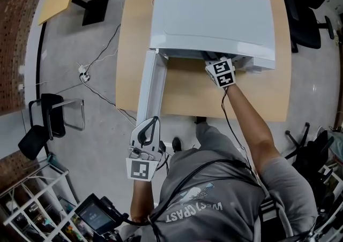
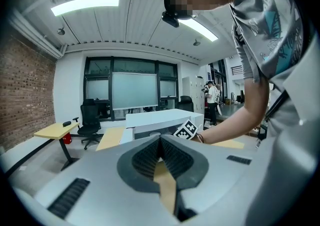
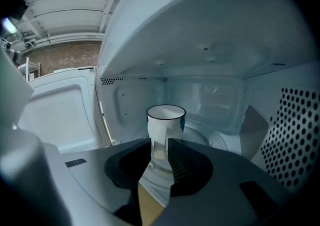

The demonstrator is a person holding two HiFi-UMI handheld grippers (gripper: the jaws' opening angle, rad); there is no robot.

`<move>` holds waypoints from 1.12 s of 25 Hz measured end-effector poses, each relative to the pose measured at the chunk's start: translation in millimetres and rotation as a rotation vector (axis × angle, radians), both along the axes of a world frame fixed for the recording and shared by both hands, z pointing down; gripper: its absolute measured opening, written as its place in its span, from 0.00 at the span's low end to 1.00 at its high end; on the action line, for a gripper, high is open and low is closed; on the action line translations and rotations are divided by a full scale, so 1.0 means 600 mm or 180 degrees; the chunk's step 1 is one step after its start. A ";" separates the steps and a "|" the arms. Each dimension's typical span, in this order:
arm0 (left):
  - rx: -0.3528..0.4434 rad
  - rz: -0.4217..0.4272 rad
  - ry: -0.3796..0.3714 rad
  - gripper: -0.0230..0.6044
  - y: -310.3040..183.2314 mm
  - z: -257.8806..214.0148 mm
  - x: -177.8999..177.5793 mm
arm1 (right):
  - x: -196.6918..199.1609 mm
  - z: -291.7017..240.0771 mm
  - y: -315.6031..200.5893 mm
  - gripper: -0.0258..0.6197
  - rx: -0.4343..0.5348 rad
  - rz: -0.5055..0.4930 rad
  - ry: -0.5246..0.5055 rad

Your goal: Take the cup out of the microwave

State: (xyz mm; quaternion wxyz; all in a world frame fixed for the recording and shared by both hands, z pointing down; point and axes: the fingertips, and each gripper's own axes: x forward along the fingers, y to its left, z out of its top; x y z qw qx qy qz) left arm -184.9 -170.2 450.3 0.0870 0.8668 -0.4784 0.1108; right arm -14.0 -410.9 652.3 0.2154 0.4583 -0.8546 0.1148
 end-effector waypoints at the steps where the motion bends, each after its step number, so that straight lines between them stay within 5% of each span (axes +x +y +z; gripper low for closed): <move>1: 0.0003 -0.0005 0.0006 0.08 -0.001 0.000 0.000 | -0.002 0.005 -0.005 0.17 -0.0018 0.0003 0.0013; 10: -0.0040 -0.0034 -0.0001 0.08 0.020 0.004 -0.006 | -0.006 0.039 -0.041 0.17 -0.0065 0.0148 0.0168; 28: 0.0128 -0.0092 -0.0014 0.08 0.084 -0.039 -0.039 | -0.025 -0.037 0.042 0.15 0.0159 0.0246 -0.0203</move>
